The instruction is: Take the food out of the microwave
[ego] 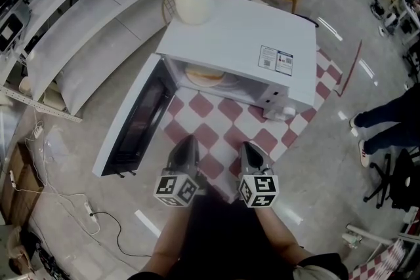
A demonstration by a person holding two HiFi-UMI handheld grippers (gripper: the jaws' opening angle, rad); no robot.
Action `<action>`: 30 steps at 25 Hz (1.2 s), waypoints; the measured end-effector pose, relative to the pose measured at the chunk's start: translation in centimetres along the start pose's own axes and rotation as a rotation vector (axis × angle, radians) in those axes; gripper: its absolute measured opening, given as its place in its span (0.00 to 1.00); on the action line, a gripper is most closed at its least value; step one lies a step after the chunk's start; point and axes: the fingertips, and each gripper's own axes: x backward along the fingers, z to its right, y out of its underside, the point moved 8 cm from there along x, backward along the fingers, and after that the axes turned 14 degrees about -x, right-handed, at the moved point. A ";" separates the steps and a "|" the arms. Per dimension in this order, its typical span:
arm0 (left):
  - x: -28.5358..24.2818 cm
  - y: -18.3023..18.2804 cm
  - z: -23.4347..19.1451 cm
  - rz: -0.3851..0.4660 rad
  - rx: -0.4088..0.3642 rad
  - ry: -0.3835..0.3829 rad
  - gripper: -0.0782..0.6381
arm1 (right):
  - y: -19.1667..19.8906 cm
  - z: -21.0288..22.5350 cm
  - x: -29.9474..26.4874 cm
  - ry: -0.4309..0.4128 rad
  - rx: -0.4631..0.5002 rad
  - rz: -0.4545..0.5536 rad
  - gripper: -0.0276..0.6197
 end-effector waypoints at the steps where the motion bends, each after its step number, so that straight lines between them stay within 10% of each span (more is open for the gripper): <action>1: -0.3 0.0 -0.2 -0.001 0.011 0.000 0.12 | 0.0 0.0 -0.2 0.000 0.000 0.000 0.05; 22: -6.2 1.3 -2.9 -0.010 0.290 0.027 0.12 | -0.3 0.8 -2.2 0.025 -0.012 -0.017 0.05; 30: -8.8 2.8 -4.7 -0.003 0.583 0.071 0.12 | 0.2 1.2 -2.7 0.044 -0.019 -0.021 0.05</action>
